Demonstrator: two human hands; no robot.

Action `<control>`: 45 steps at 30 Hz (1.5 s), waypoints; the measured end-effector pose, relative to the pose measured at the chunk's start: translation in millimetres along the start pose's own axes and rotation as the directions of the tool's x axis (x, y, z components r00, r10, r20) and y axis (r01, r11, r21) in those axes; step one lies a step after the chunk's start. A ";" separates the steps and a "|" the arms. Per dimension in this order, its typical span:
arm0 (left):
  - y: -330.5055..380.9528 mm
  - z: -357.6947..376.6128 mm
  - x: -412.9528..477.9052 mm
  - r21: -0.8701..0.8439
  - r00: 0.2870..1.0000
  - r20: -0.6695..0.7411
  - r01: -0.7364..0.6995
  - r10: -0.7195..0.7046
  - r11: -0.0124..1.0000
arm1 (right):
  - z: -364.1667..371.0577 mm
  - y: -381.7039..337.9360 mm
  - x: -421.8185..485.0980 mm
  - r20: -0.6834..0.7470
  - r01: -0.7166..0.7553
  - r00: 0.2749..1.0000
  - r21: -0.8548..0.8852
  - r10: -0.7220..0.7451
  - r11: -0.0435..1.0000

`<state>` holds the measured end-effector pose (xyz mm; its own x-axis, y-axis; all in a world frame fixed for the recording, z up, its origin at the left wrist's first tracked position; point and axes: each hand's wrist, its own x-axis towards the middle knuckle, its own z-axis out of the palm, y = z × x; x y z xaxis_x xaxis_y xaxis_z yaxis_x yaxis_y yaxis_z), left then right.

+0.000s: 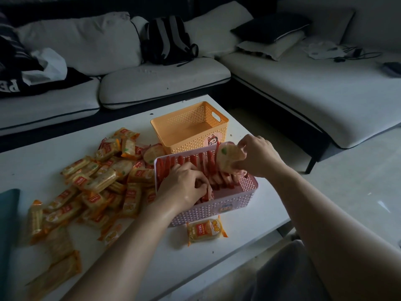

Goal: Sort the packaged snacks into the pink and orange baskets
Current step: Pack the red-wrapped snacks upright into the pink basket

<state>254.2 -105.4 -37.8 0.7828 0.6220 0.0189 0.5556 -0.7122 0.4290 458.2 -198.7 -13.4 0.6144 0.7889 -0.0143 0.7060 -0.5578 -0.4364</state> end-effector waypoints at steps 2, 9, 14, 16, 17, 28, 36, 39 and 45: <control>0.1 0.6 -0.1 0.018 1.000 -0.003 0.004 -0.004 1.000 | -7.1 -0.9 -3.0 0.003 0.039 0.999 0.117 -0.039 0.992; -3.8 3.9 3.2 -0.098 0.999 -0.044 -0.015 0.011 0.995 | -30.2 -22.8 -26.5 0.124 0.143 0.978 0.189 -0.168 0.971; -8.9 2.4 -2.3 -0.184 0.965 -0.262 -0.038 -0.011 0.982 | 26.1 -51.1 -25.1 0.241 0.097 0.967 -0.029 -0.087 0.995; -16.4 -1.0 -9.6 -0.080 0.939 -0.342 -0.007 -0.021 0.997 | 32.9 -53.5 -24.1 0.274 0.099 0.958 -0.025 -0.089 0.995; -21.2 -2.5 -14.0 -0.036 0.939 -0.340 0.034 -0.044 0.999 | 31.2 -52.2 -23.3 0.298 0.092 0.949 0.029 -0.097 0.995; -47.2 -29.9 -50.1 -0.224 0.947 -0.245 0.153 -0.208 0.963 | 21.7 -87.8 -39.5 0.041 0.146 0.989 -0.301 -0.140 0.942; -122.6 -64.8 -124.9 -0.273 0.867 -0.212 0.391 -0.452 0.879 | 71.7 -163.4 -87.0 0.303 0.521 0.847 -0.299 -0.438 0.800; -136.4 -70.5 -140.7 -0.259 0.862 -0.196 0.414 -0.467 0.873 | 78.4 -166.8 -86.3 0.246 0.466 0.884 -0.380 -0.399 0.799; -139.4 -71.5 -138.4 -0.230 0.869 -0.155 0.430 -0.469 0.873 | 66.3 -167.2 -90.2 0.218 0.385 0.922 -0.427 -0.320 0.818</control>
<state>48.4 -68.9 -35.7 0.3762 0.9255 -0.0445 0.7573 -0.2795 0.5903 261.4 -159.5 1.2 0.2637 0.9621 -0.0692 0.9646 -0.2629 0.0216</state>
